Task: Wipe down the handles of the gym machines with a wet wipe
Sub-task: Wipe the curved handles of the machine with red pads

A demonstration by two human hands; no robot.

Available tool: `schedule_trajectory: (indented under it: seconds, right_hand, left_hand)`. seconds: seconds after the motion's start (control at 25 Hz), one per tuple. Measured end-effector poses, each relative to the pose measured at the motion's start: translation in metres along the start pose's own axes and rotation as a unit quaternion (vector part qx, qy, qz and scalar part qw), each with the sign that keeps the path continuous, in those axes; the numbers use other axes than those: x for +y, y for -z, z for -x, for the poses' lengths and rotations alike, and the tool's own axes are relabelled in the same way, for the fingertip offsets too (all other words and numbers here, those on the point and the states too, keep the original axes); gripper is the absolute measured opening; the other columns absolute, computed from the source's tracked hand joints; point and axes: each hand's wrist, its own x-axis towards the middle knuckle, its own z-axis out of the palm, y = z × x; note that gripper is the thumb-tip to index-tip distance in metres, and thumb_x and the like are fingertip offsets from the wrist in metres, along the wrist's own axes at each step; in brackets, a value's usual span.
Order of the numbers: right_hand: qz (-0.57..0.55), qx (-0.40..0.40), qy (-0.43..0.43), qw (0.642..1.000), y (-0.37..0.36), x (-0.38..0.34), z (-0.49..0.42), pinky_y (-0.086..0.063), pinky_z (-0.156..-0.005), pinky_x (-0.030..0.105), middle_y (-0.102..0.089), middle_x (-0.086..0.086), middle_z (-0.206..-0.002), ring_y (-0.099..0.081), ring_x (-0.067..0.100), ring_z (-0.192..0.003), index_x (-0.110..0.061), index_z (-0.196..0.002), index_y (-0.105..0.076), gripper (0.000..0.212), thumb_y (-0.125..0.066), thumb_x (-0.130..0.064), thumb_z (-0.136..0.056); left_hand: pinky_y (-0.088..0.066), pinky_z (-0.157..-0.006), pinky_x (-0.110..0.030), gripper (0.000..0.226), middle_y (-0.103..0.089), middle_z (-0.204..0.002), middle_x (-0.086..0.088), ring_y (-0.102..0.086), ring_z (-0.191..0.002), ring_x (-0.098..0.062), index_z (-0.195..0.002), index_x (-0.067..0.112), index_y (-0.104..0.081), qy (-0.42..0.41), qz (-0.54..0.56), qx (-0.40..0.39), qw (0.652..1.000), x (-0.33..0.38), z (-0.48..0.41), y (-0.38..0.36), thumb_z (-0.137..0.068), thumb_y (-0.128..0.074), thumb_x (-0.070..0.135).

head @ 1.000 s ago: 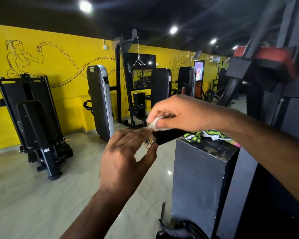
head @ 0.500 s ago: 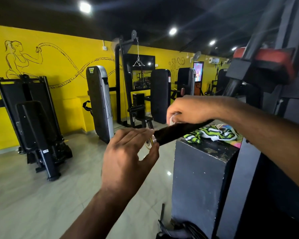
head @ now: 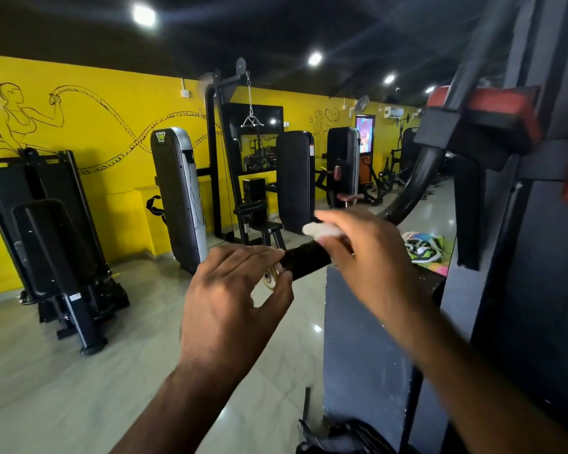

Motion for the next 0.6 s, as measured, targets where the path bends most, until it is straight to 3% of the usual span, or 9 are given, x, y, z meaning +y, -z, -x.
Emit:
schedule_trajectory:
  seconds: [0.08, 0.12, 0.2, 0.24, 0.28, 0.4, 0.48, 0.56, 0.6]
  right_hand:
    - [-0.170, 0.152, -0.151, 0.962, -0.023, -0.022, 0.040, -0.056, -0.078, 0.022, -0.072, -0.003, -0.104, -0.068, 0.008, -0.093, -0.016, -0.112, -0.069, 0.024, -0.068, -0.015, -0.089]
    - [-0.314, 0.207, -0.225, 0.899, -0.035, -0.036, 0.051, -0.055, -0.077, 0.019, -0.073, -0.004, -0.101, -0.069, 0.008, -0.093, -0.017, -0.108, -0.070, 0.021, -0.069, -0.011, -0.088]
    - [-0.575, 0.247, -0.363, 0.690, -0.054, -0.066, 0.061, -0.056, -0.080, 0.023, -0.075, 0.004, -0.100, -0.070, 0.016, -0.097, -0.011, -0.108, -0.070, 0.021, -0.064, -0.004, -0.089]
    - [-0.656, 0.242, -0.400, 0.592, -0.061, -0.074, 0.063, -0.057, -0.082, 0.028, -0.074, 0.012, -0.104, -0.069, 0.023, -0.101, -0.005, -0.111, -0.068, 0.022, -0.060, -0.002, -0.091]
    - [-0.710, 0.215, -0.422, 0.521, -0.068, -0.076, 0.063, -0.056, -0.086, 0.033, -0.071, 0.019, -0.110, -0.066, 0.029, -0.107, -0.001, -0.116, -0.065, 0.025, -0.057, -0.002, -0.092]
    - [-0.825, 0.061, -0.429, 0.362, -0.075, -0.071, 0.045, -0.040, -0.110, 0.040, -0.065, 0.024, -0.119, -0.059, 0.034, -0.119, 0.003, -0.127, -0.060, 0.049, -0.074, -0.006, -0.081]
    - [-0.859, 0.066, -0.431, 0.269, -0.078, -0.067, 0.036, -0.039, -0.112, 0.037, -0.065, 0.020, -0.115, -0.058, 0.030, -0.118, 0.001, -0.133, -0.057, 0.081, -0.091, -0.005, -0.060]
    - [-0.889, 0.054, -0.413, 0.192, -0.083, -0.065, 0.038, -0.042, -0.110, 0.033, -0.062, 0.018, -0.120, -0.053, 0.025, -0.127, 0.000, -0.138, -0.052, 0.069, -0.081, -0.005, -0.076]
    - [-0.890, 0.041, -0.418, 0.175, -0.084, -0.066, 0.039, -0.037, -0.114, 0.030, -0.060, 0.017, -0.125, -0.048, 0.022, -0.133, 0.000, -0.139, -0.051, 0.059, -0.074, -0.006, -0.085]
  left_hand:
    - [-0.051, -0.079, -0.031, 0.029, -0.074, -0.099, 0.006, -0.061, -0.096, -0.014, -0.102, 0.016, -0.077, 0.005, 0.005, 0.001, 1.000, 0.001, -0.001, -0.002, -0.084, -0.063, 0.034]
    - [-0.051, -0.079, -0.032, 0.029, -0.073, -0.099, 0.006, -0.061, -0.096, -0.014, -0.102, 0.016, -0.076, 0.005, 0.005, 0.005, 1.000, 0.001, -0.001, -0.003, -0.085, -0.062, 0.034]
    - [-0.051, -0.079, -0.031, 0.030, -0.073, -0.099, 0.004, -0.059, -0.096, -0.013, -0.103, 0.016, -0.076, 0.005, -0.001, 0.005, 1.000, 0.002, -0.001, -0.008, -0.087, -0.059, 0.035]
    - [-0.050, -0.079, -0.029, 0.031, -0.073, -0.100, 0.004, -0.058, -0.097, -0.012, -0.104, 0.015, -0.075, 0.005, -0.003, 0.003, 1.000, 0.003, 0.000, -0.009, -0.088, -0.057, 0.035]
    - [-0.050, -0.079, -0.029, 0.032, -0.073, -0.101, 0.003, -0.057, -0.098, -0.011, -0.105, 0.015, -0.075, 0.007, -0.001, 0.003, 1.000, 0.004, 0.001, -0.010, -0.088, -0.056, 0.036]
    - [-0.054, -0.078, -0.036, 0.032, -0.073, -0.100, 0.002, -0.060, -0.097, -0.015, -0.104, 0.014, -0.075, 0.008, 0.001, 0.009, 1.000, 0.006, -0.001, -0.010, -0.088, -0.057, 0.035]
    - [-0.054, -0.076, -0.039, 0.032, -0.073, -0.100, 0.002, -0.060, -0.098, -0.017, -0.104, 0.015, -0.076, 0.005, -0.010, 0.002, 1.000, 0.006, -0.002, -0.009, -0.087, -0.057, 0.035]
    - [-0.054, -0.075, -0.042, 0.033, -0.073, -0.102, 0.004, -0.059, -0.100, -0.017, -0.107, 0.017, -0.075, 0.004, -0.027, -0.011, 1.000, 0.006, 0.000, -0.007, -0.088, -0.057, 0.037]
    - [-0.054, -0.075, -0.042, 0.034, -0.073, -0.103, 0.004, -0.059, -0.101, -0.017, -0.109, 0.018, -0.074, 0.002, -0.033, -0.015, 0.999, 0.006, 0.002, -0.005, -0.088, -0.056, 0.038]
